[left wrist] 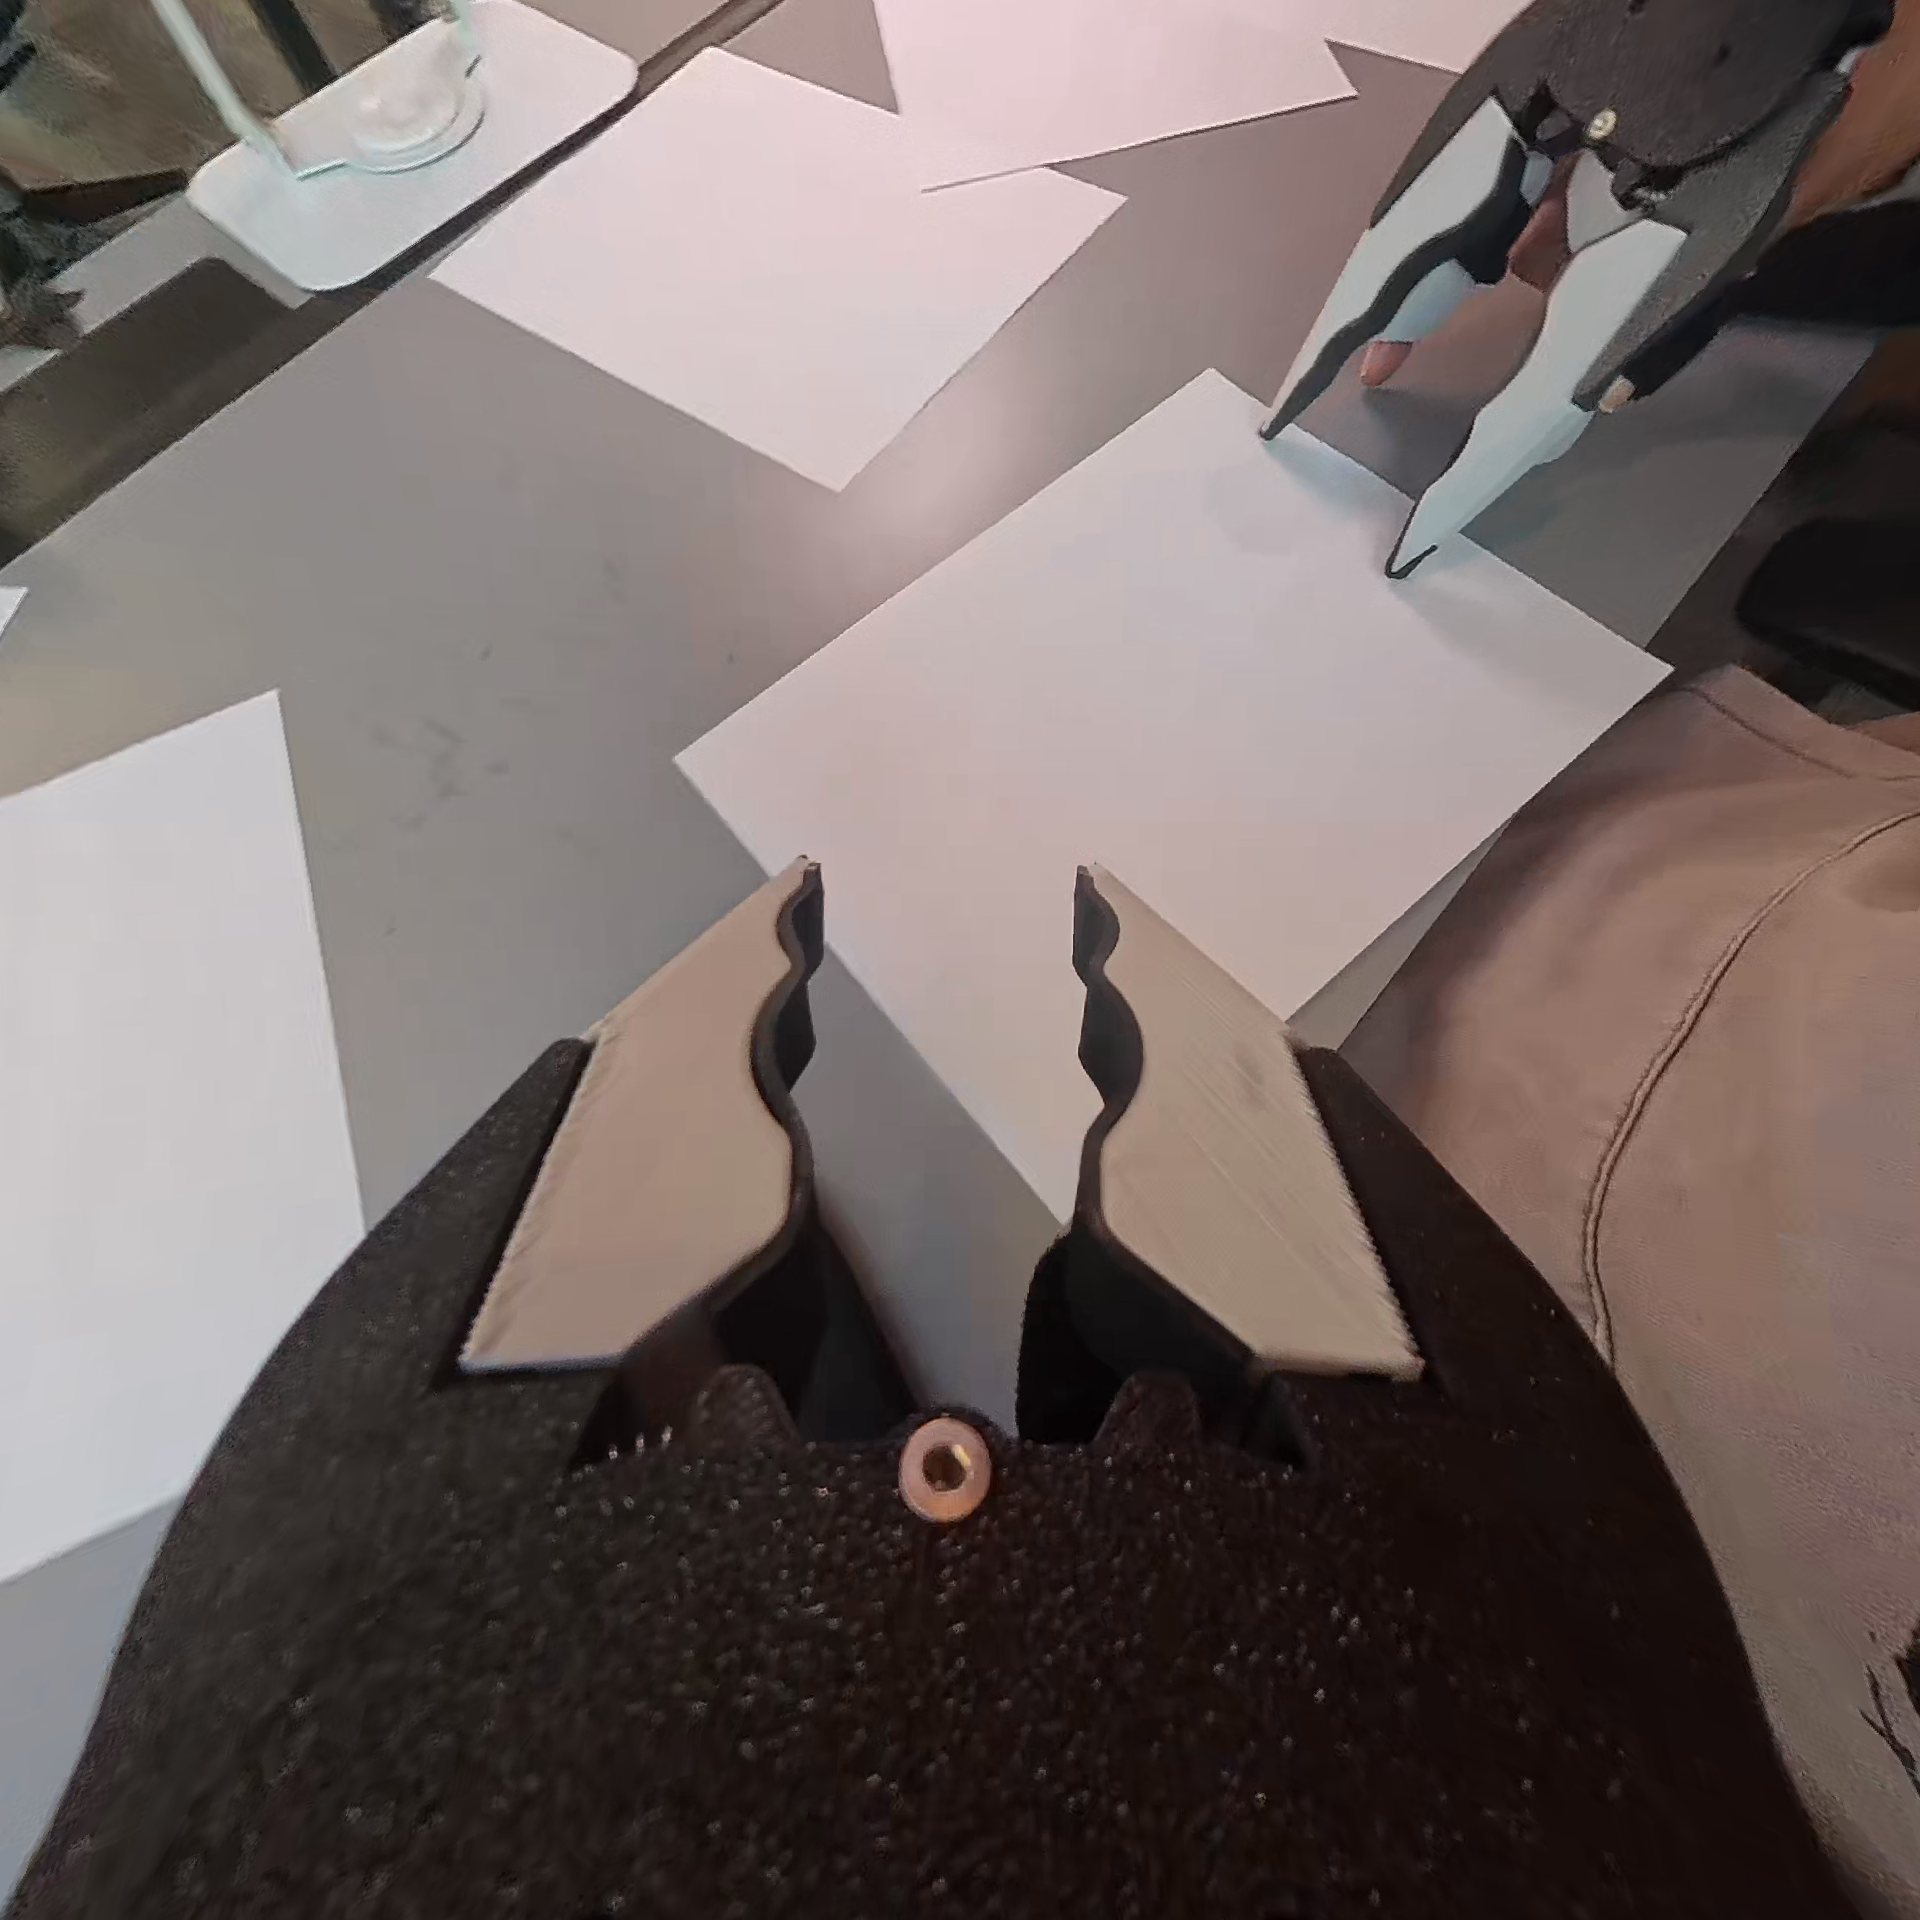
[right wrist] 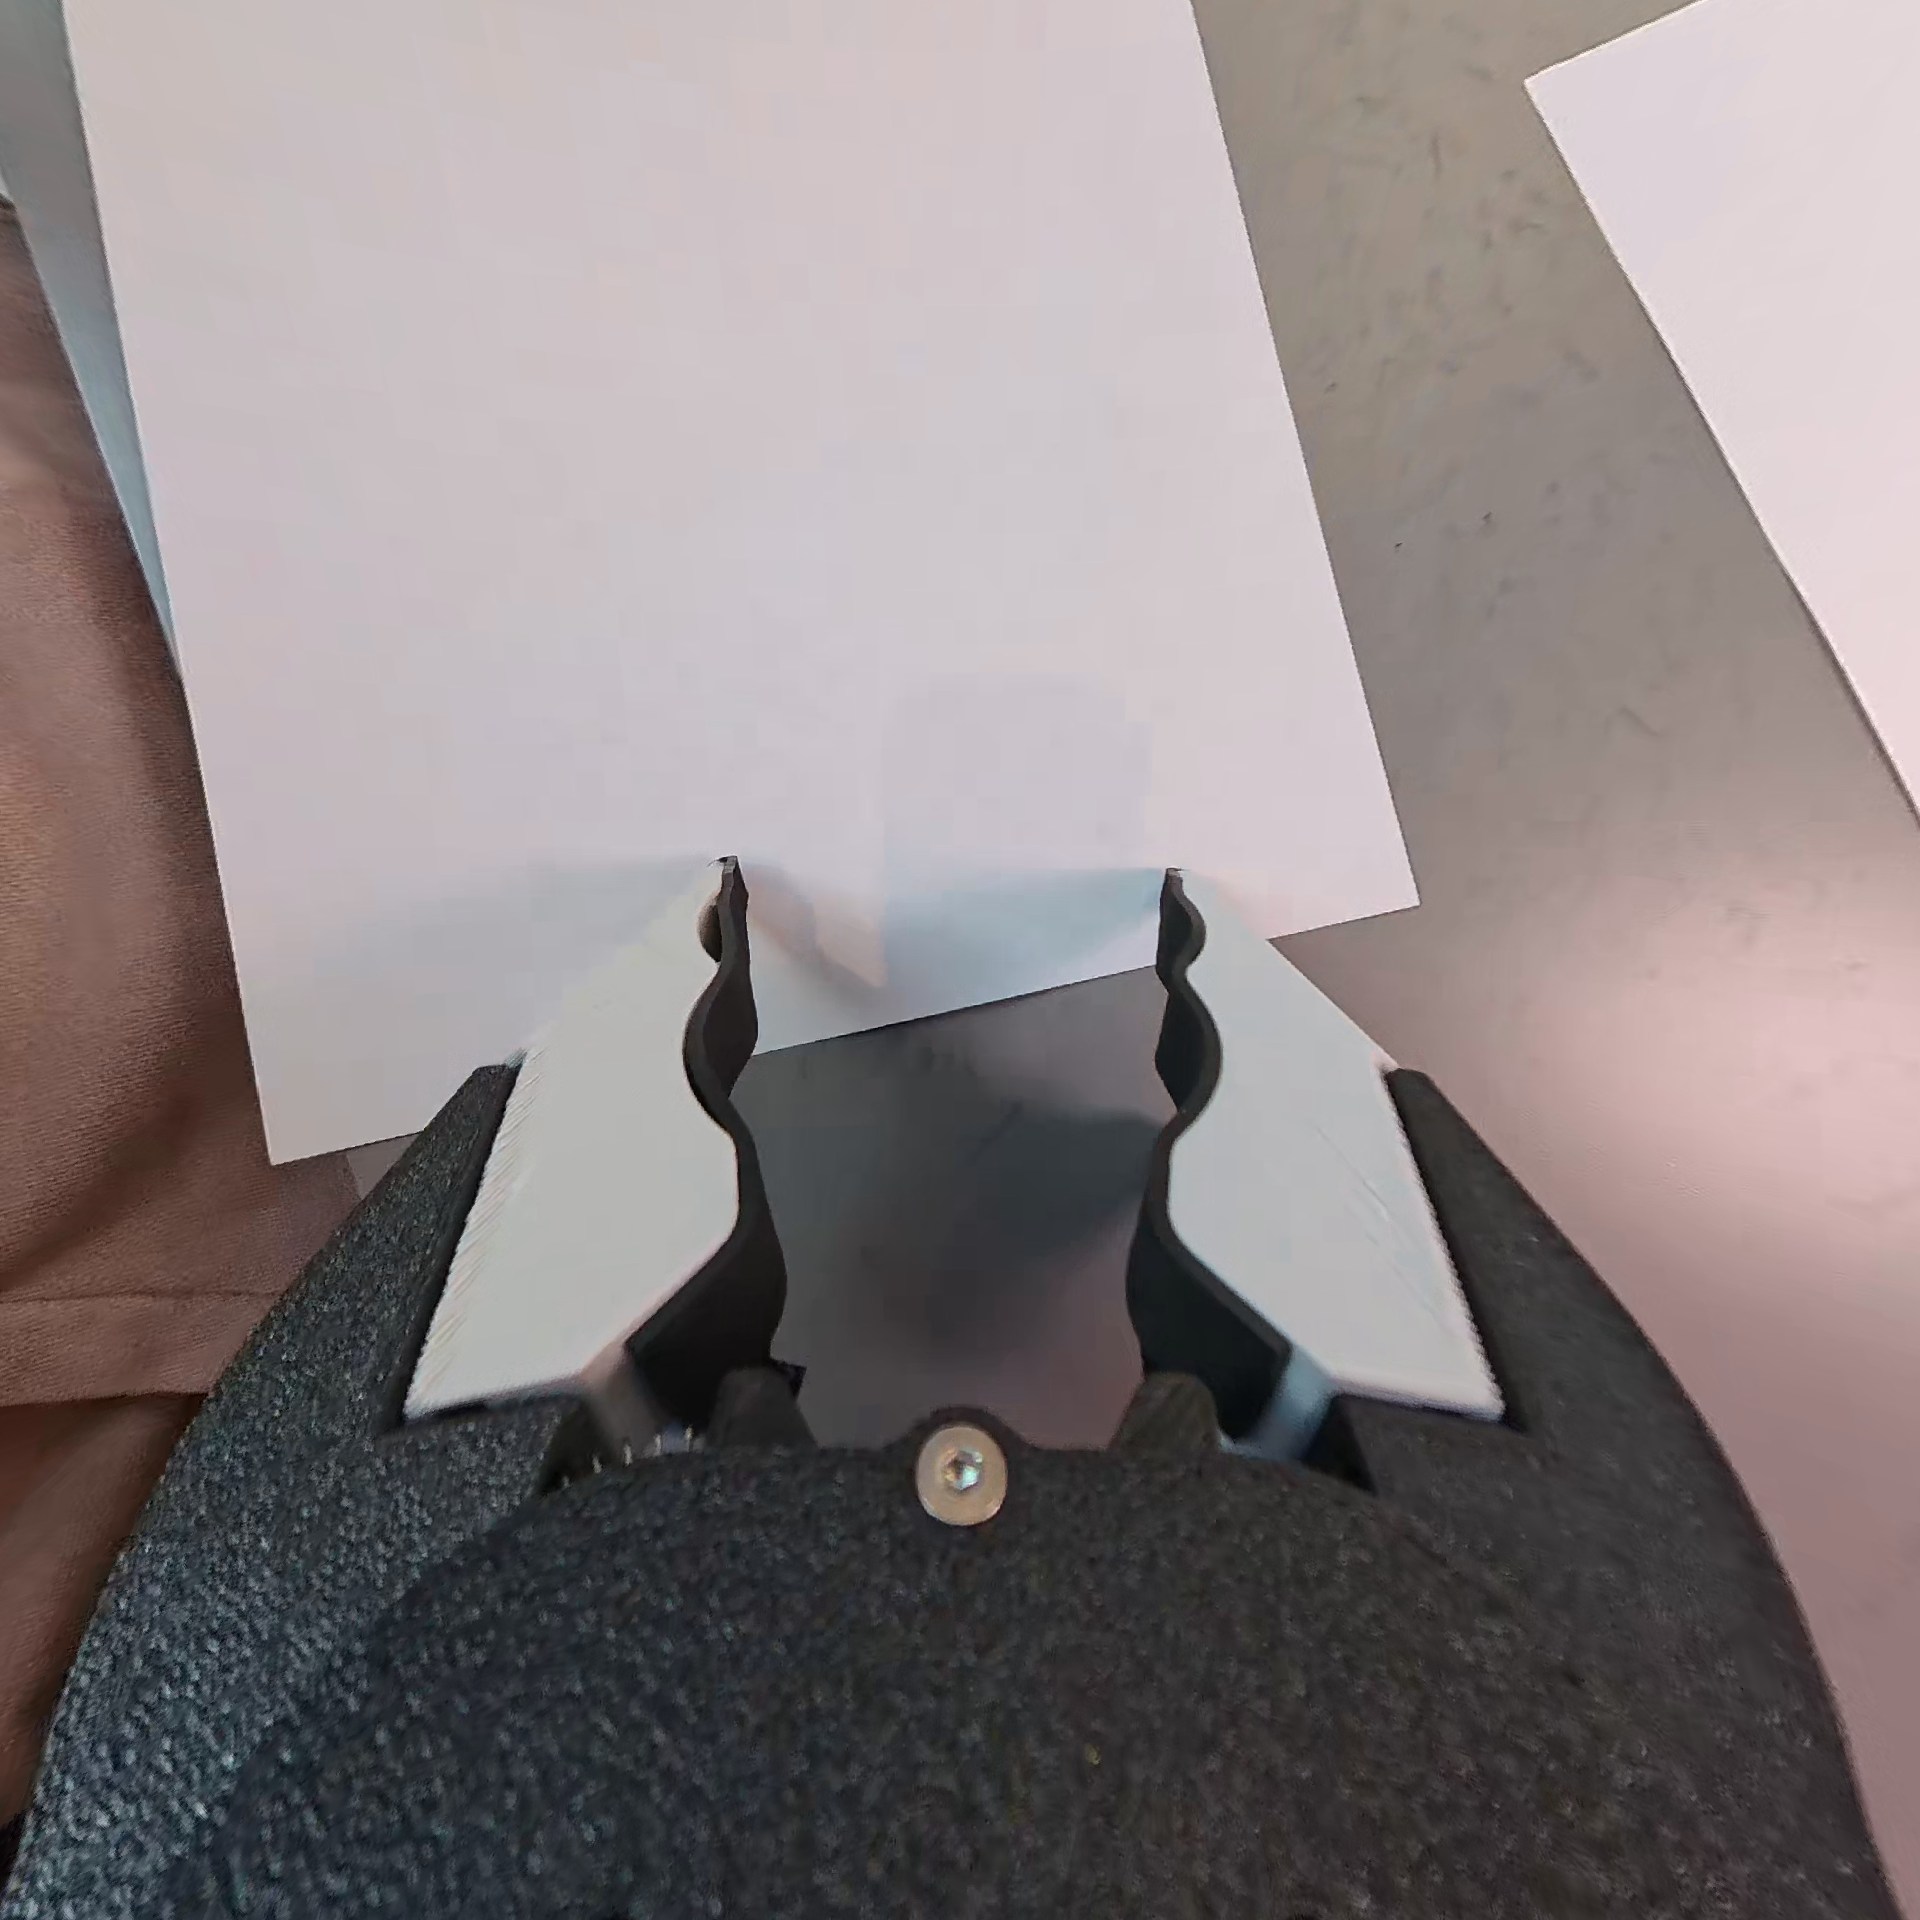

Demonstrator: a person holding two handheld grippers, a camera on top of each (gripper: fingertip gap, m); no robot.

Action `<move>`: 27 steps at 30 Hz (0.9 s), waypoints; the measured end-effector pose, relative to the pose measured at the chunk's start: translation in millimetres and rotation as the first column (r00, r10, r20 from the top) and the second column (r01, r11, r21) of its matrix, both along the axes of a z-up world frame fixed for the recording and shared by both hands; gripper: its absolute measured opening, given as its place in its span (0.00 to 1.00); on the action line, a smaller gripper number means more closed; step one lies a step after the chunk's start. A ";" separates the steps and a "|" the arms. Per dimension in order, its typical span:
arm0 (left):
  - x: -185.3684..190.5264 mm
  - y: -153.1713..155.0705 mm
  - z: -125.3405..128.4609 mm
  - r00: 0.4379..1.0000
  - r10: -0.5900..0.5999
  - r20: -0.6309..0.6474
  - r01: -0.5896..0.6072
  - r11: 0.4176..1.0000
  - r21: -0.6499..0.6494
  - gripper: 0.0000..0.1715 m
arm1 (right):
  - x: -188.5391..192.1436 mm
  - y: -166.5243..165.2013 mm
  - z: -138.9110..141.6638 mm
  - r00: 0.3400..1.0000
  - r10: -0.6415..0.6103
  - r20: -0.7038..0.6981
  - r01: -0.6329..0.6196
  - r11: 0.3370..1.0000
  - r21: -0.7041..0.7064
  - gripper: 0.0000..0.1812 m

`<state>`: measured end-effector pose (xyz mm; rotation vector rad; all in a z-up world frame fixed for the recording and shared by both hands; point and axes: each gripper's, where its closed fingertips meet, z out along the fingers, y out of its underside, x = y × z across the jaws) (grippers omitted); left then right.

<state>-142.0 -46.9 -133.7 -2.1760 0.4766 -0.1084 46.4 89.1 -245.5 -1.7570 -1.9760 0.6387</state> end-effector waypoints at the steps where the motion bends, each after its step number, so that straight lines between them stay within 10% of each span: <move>1: 12.4 12.3 -7.7 0.999 -0.052 -0.011 0.052 0.999 -0.009 0.28 | 0.8 -0.1 0.1 1.000 0.011 0.006 -0.011 1.000 0.000 0.43; 6: 57.7 84.9 -63.1 0.949 -0.299 -0.100 0.282 0.947 -0.154 0.32 | 8.8 1.9 0.0 0.994 0.082 0.071 -0.082 0.997 0.003 0.43; 10: 88.1 101.2 -87.8 0.910 -0.395 0.122 0.414 0.864 -0.285 0.32 | 16.9 7.2 7.8 0.997 0.062 0.055 -0.060 0.998 -0.030 0.44; 13: 84.1 100.7 -108.2 0.912 -0.407 0.038 0.398 0.862 -0.313 0.29 | 16.8 27.6 19.2 0.999 -0.046 -0.015 0.045 0.996 -0.072 0.45; 27: 87.8 100.6 -110.4 0.917 -0.398 0.021 0.392 0.891 -0.229 0.24 | 4.7 65.2 1.9 0.995 -0.091 0.052 0.093 0.995 -0.047 0.39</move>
